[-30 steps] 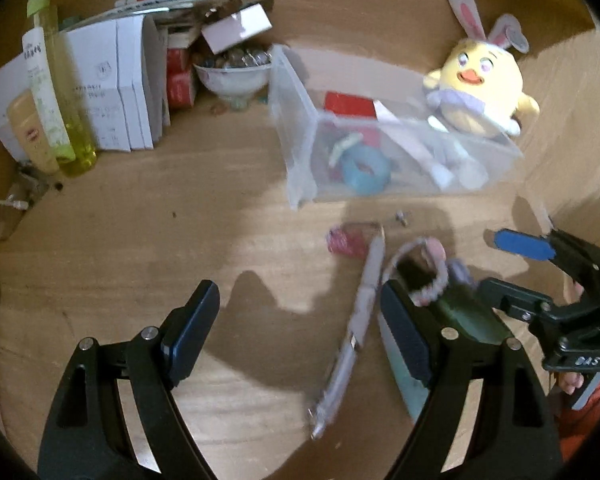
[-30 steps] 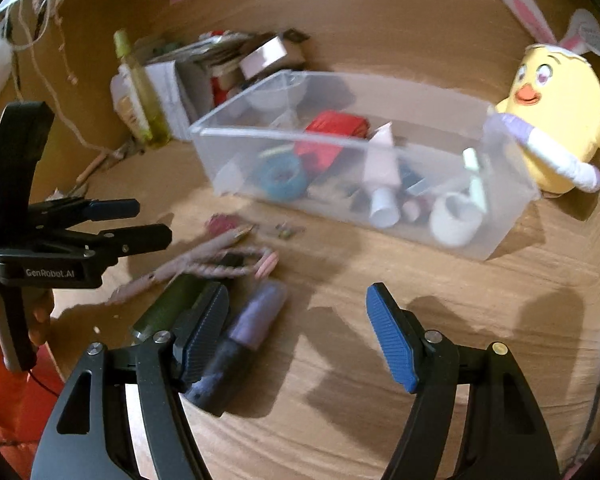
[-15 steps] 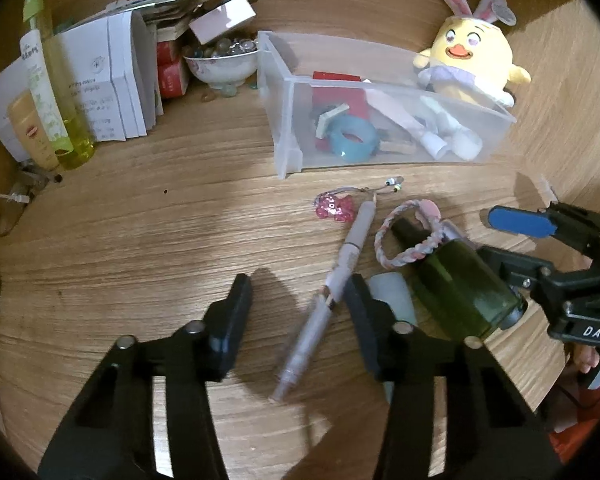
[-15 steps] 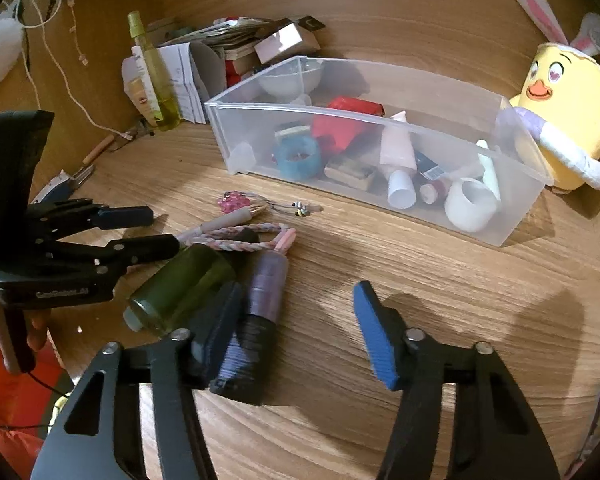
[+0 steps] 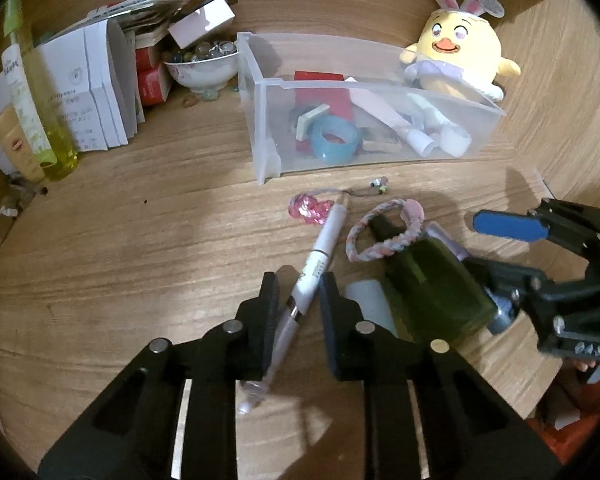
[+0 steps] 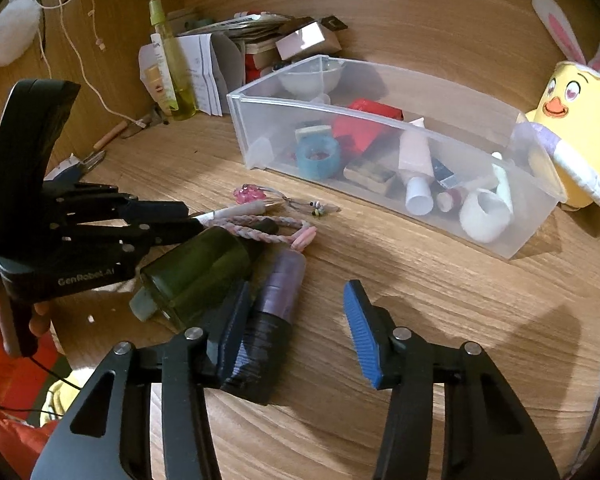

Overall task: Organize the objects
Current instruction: 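Grasp the white pen with the left gripper while the right grasps the purple spray bottle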

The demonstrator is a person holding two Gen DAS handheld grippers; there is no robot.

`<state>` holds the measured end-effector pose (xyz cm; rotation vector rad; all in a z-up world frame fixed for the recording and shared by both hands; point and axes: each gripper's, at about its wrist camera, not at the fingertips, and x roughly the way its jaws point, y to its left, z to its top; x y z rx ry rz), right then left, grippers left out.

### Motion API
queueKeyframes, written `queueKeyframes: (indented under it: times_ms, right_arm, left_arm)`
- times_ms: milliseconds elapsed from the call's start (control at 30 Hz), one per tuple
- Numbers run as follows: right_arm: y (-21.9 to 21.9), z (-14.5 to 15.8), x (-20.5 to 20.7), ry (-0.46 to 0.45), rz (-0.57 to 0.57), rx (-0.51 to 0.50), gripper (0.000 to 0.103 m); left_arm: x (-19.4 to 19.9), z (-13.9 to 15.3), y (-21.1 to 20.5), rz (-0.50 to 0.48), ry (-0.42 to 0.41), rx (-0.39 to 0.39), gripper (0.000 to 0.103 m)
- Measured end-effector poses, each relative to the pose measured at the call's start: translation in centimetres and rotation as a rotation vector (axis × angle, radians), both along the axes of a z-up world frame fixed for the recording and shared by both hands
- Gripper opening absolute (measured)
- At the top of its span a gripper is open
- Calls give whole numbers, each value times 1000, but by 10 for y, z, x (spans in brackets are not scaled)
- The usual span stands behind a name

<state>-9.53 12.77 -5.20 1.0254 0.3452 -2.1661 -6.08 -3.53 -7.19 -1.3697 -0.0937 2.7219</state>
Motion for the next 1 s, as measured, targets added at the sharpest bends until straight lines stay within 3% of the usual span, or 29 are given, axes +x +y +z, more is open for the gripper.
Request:
queueKeyframes:
  times_ms: [333, 467, 700, 1000]
  right_arm:
    - [17, 3, -11, 2, -79, 4, 43]
    - [20, 7, -7, -30, -67, -46, 43]
    - [24, -3, 1, -32, -116, 3, 43]
    - [28, -14, 5, -36, -99, 40, 44]
  left_arm:
    - [30, 2, -18, 43, -11, 37, 16]
    - [28, 2, -14, 41, -20, 22, 16]
    - [11, 2, -5, 12, -17, -5, 16]
    - [15, 2, -11, 67, -12, 15, 11]
